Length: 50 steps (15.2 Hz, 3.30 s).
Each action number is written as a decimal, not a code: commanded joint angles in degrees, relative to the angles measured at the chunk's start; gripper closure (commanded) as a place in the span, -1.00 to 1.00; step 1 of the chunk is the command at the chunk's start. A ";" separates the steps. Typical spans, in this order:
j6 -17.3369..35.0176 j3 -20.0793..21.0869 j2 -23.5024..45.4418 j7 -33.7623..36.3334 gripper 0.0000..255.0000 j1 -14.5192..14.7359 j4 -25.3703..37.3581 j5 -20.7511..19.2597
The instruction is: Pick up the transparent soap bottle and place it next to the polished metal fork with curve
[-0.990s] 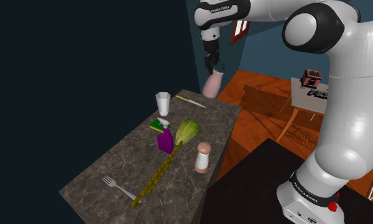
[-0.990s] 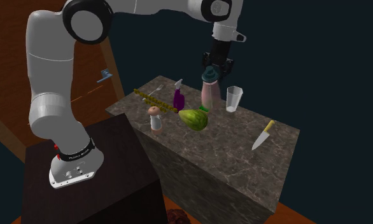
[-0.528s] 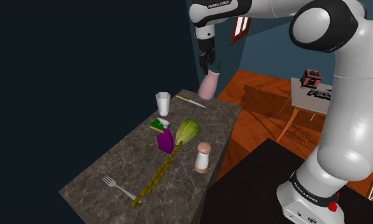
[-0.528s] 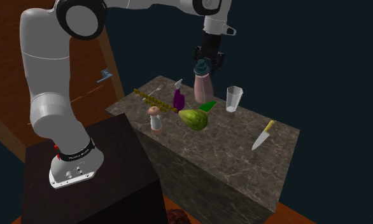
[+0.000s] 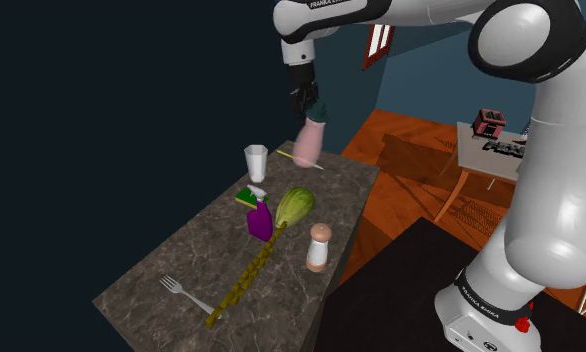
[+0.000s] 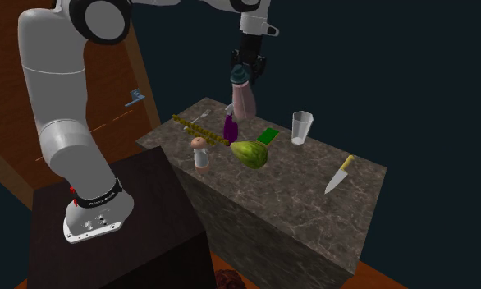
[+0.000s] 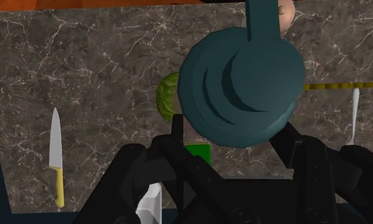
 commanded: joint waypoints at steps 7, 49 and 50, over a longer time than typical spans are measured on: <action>-0.34 3.63 0.45 9.63 1.00 6.09 0.37 1.05; 9.51 9.81 17.16 29.89 1.00 20.87 7.25 1.28; 10.15 9.79 17.37 29.89 1.00 20.87 6.82 1.25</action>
